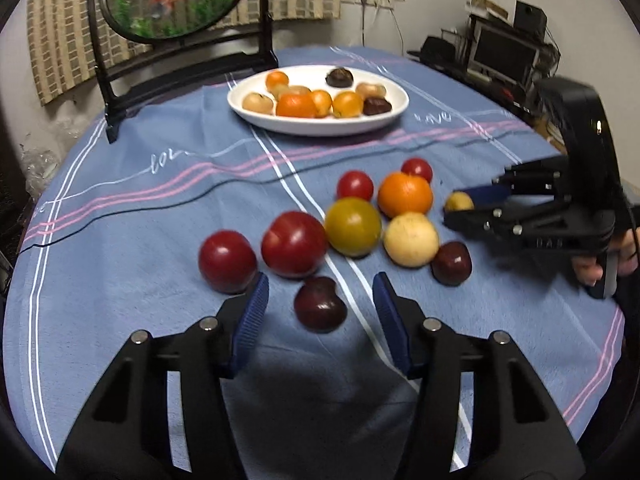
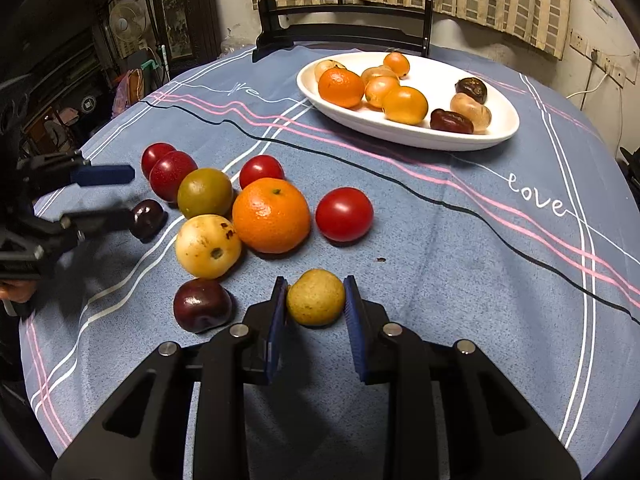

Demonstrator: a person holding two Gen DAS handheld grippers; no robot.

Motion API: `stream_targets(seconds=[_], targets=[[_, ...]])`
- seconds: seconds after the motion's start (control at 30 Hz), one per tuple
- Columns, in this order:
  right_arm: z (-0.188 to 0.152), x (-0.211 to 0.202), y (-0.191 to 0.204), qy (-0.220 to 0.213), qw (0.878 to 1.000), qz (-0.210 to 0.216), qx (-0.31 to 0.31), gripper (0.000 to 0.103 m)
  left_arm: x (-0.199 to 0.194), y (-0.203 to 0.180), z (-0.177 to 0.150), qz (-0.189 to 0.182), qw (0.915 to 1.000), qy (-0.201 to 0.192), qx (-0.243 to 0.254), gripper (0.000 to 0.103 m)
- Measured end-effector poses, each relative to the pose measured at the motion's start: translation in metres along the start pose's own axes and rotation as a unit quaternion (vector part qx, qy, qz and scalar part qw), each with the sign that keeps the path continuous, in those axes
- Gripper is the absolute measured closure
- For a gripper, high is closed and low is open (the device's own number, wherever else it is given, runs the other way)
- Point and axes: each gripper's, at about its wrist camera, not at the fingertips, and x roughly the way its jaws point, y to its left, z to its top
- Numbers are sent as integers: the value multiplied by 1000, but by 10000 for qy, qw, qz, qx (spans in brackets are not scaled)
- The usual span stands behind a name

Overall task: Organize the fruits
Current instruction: 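Grasp a small yellow-green fruit with the right gripper while the left gripper grasps a dark red plum, then carry both fruits onto the white plate and open both grippers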

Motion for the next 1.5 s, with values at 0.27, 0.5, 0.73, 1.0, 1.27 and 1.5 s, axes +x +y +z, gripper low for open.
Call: stream_targets(seconds=[0.27, 0.5, 0.73, 1.0, 1.27, 1.5], targets=[[0, 0, 1, 1, 10000, 0, -1, 74, 9, 0, -3, 48, 9997, 237, -1, 49], [0, 0, 1, 1, 10000, -5, -5, 74, 21, 4, -3, 33, 9989, 459, -87, 62], [0, 0, 1, 1, 10000, -7, -8, 74, 23, 8, -3, -2, 9986, 492, -175, 66], [0, -1, 0, -6, 10000, -29, -4, 74, 24, 9, -4, -58, 9987, 475, -201, 73], [2, -8, -3, -145, 9998, -85, 80, 74, 18, 6, -4, -175, 9990, 372, -169, 73], [6, -15, -13, -460, 9986, -97, 246, 74, -4, 2, 5, -433, 9988, -198, -124, 73]])
